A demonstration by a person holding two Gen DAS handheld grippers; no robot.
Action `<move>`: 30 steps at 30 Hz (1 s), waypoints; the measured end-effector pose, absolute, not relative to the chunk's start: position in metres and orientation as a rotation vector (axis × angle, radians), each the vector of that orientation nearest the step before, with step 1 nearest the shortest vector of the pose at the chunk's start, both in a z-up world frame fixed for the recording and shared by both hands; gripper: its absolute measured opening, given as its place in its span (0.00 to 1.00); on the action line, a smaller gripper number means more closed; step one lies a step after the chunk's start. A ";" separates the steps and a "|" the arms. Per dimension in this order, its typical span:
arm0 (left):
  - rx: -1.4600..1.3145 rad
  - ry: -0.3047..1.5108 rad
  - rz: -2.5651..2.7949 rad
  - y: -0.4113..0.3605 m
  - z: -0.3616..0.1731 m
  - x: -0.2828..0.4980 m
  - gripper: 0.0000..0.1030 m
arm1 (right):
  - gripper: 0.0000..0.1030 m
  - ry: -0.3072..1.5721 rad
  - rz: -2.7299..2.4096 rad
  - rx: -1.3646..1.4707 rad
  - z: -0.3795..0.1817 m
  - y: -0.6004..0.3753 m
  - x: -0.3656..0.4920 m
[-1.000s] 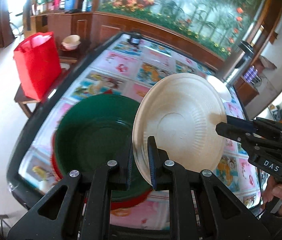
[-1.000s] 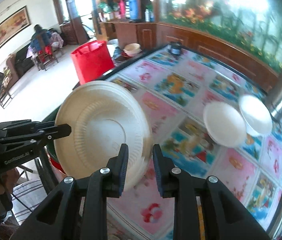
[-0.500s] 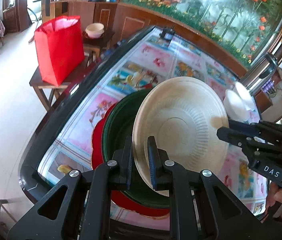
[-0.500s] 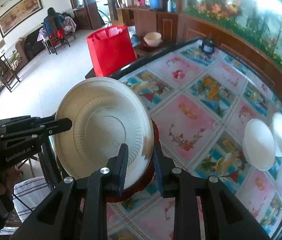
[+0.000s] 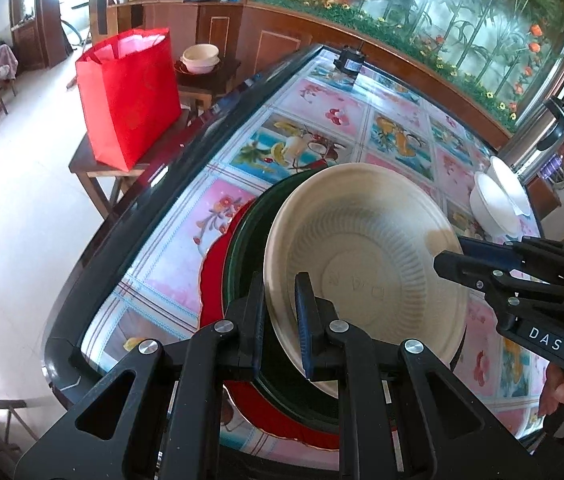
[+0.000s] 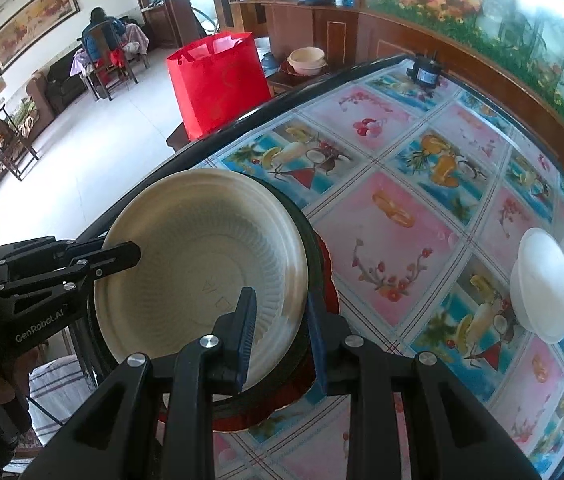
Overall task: Organize plates and bowls
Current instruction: 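Open the left tool and withdraw it from the cream bowl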
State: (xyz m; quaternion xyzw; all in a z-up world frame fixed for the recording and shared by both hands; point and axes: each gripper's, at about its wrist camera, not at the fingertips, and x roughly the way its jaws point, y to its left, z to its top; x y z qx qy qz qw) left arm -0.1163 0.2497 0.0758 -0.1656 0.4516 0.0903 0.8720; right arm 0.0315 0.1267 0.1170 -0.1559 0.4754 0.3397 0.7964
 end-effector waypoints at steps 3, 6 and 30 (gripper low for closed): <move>-0.322 0.933 0.203 0.247 0.078 -0.116 0.13 | 0.26 1.028 0.732 -0.331 0.115 0.127 0.033; -0.315 0.938 0.204 0.245 0.077 -0.114 0.15 | 0.27 1.035 0.745 -0.317 0.116 0.125 0.031; -0.178 0.821 0.221 0.202 0.100 -0.114 0.59 | 0.55 0.991 0.754 -0.194 0.127 0.079 0.011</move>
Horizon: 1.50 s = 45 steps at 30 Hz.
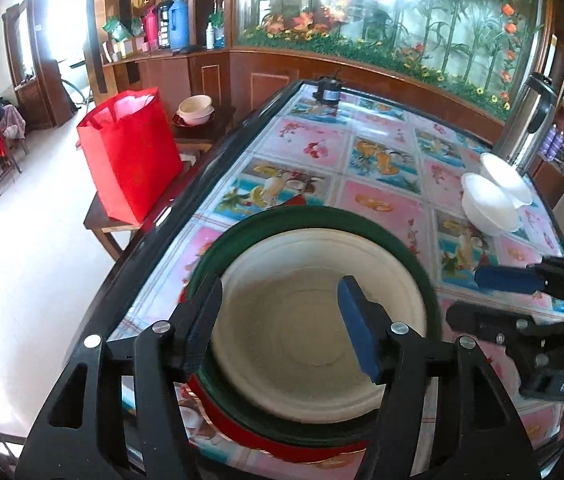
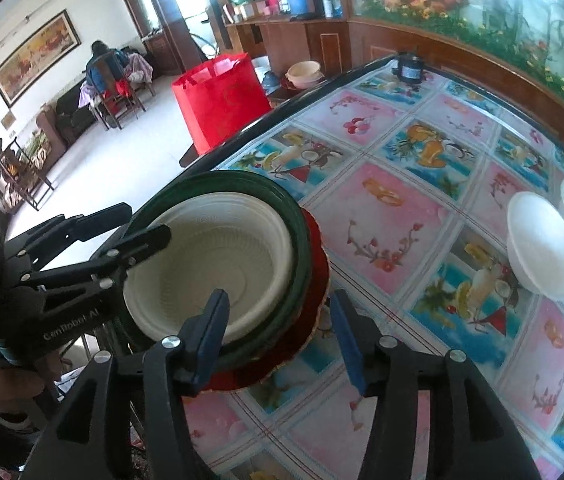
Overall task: Organize plates and bowls
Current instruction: 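Open the left tool and withdraw it from the cream bowl, then move the left tool toward the white paper bowl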
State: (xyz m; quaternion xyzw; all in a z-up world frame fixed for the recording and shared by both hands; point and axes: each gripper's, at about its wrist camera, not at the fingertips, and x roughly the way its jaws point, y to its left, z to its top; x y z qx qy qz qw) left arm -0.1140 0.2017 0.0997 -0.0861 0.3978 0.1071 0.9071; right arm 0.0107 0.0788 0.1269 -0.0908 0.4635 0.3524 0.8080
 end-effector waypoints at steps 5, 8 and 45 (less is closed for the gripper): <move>-0.193 0.815 0.215 0.195 0.104 -0.110 0.59 | 0.57 0.995 0.708 -0.164 0.124 0.051 0.011; -0.196 0.818 0.204 0.189 0.104 -0.107 0.59 | 0.59 0.999 0.672 -0.126 0.122 0.028 0.012; -0.050 0.880 -0.057 0.036 0.084 -0.035 0.59 | 0.69 1.041 0.375 0.110 0.095 -0.140 0.037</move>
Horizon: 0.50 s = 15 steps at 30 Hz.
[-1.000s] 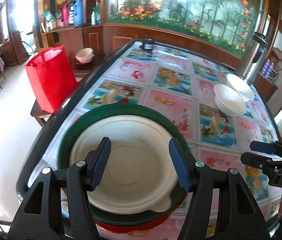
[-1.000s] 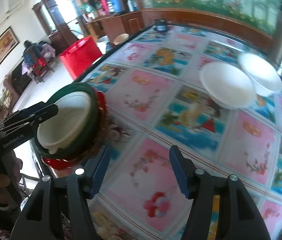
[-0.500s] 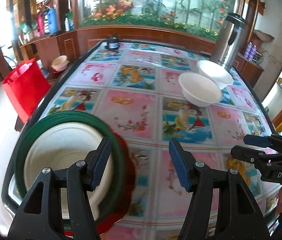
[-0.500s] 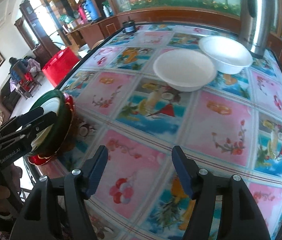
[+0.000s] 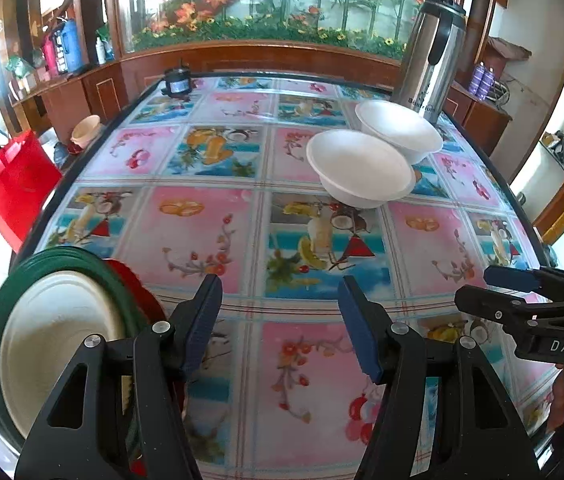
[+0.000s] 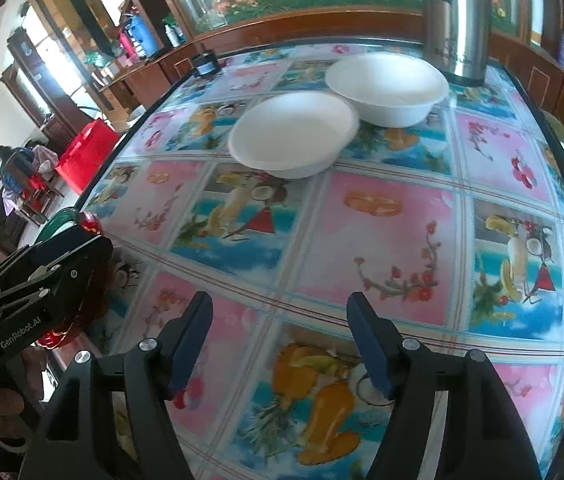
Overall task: Organize plates and bowls
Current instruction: 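Move the left tool toward the white paper bowl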
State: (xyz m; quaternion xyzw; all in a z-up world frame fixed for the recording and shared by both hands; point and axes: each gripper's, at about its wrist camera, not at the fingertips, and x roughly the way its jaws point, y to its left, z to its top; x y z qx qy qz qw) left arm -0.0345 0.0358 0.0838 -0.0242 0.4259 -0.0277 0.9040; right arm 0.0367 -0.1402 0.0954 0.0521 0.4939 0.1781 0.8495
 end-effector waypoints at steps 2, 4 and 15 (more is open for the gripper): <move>-0.052 0.890 -0.059 0.033 0.080 -0.031 0.59 | 0.69 1.044 0.372 0.115 0.093 -0.145 0.038; -0.060 0.900 -0.064 0.032 0.077 -0.028 0.59 | 0.69 1.046 0.368 0.122 0.092 -0.148 0.040; -0.068 0.926 -0.056 0.022 0.069 -0.007 0.59 | 0.69 1.053 0.352 0.140 0.088 -0.159 0.051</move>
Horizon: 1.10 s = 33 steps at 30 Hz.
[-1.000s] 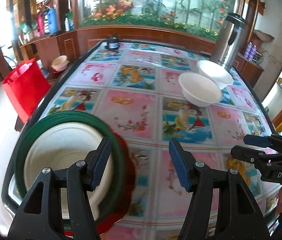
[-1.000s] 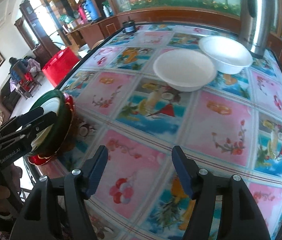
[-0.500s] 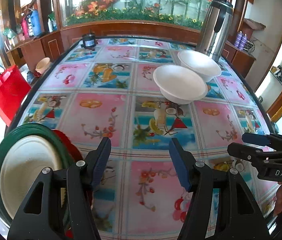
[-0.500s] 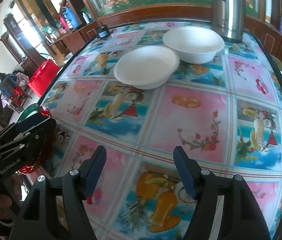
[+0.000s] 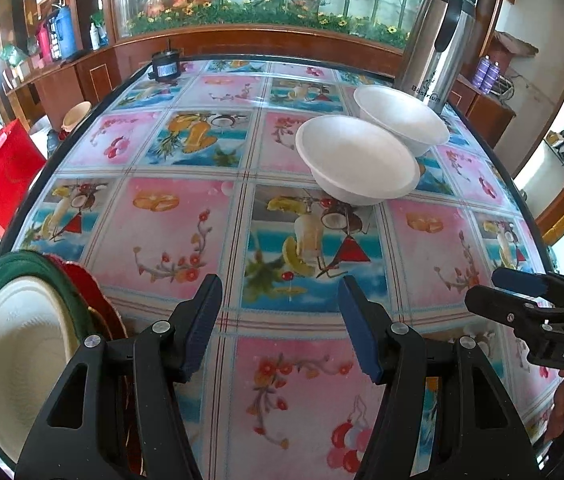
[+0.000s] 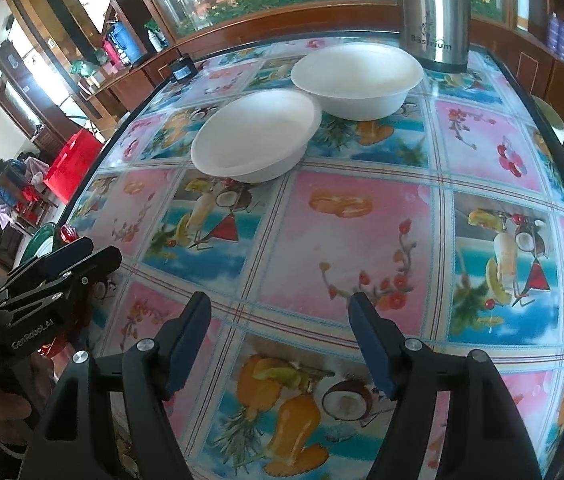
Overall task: Organize plates and bowls
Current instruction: 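Move the left tool toward the white paper bowl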
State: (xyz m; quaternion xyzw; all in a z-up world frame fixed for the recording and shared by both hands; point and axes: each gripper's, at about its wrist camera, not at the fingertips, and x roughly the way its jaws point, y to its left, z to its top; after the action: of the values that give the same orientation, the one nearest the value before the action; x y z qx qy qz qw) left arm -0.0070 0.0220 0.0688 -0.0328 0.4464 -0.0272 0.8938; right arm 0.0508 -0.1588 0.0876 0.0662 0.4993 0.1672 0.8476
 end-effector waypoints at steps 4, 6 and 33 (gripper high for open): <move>-0.062 0.920 -0.051 0.018 0.069 0.001 0.59 | 0.70 1.052 0.352 0.129 0.089 -0.160 0.057; -0.059 0.920 -0.051 0.016 0.070 0.006 0.59 | 0.70 1.053 0.349 0.127 0.090 -0.161 0.061; -0.104 0.943 0.009 0.024 0.063 0.084 0.59 | 0.70 1.074 0.315 0.042 0.096 -0.149 0.137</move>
State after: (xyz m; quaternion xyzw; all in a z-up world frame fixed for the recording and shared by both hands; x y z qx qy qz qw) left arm 0.0840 0.0237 0.0630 -0.0502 0.4538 0.0041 0.8897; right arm 0.1366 -0.1490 0.0964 0.0201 0.5093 0.1494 0.8473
